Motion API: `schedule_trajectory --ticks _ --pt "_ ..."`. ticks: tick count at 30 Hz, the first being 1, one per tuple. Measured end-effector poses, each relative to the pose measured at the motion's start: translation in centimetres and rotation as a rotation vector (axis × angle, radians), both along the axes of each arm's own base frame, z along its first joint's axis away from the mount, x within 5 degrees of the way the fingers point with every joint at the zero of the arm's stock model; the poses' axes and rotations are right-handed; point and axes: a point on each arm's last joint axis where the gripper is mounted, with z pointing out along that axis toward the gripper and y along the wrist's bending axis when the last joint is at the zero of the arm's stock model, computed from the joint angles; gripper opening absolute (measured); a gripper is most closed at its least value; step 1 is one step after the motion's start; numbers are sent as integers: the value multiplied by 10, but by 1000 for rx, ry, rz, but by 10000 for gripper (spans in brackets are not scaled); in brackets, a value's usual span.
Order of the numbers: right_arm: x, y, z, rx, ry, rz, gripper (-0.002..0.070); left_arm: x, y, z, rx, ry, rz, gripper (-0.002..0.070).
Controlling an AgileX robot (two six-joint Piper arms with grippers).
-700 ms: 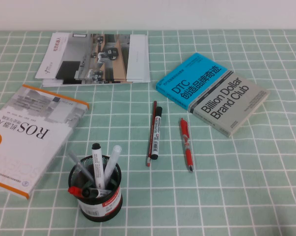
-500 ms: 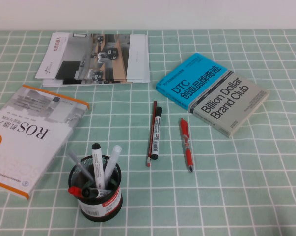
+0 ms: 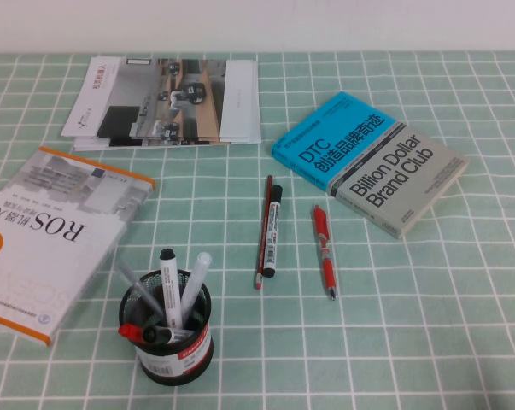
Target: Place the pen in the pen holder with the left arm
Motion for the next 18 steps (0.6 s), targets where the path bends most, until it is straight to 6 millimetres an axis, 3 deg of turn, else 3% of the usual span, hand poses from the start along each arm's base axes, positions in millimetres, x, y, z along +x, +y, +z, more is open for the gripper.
schedule_trajectory --ticks 6,8,11,18 --pt "0 0 0 0 0 0 -20 2 -3 14 -385 -90 34 -3" --pt "0 0 0 0 0 0 -20 2 -3 16 -443 -109 40 -4" --pt "0 0 0 0 0 0 -20 2 -3 18 -452 -125 40 -4" --pt "0 0 0 0 0 0 -20 1 -4 11 -282 -77 10 -4"
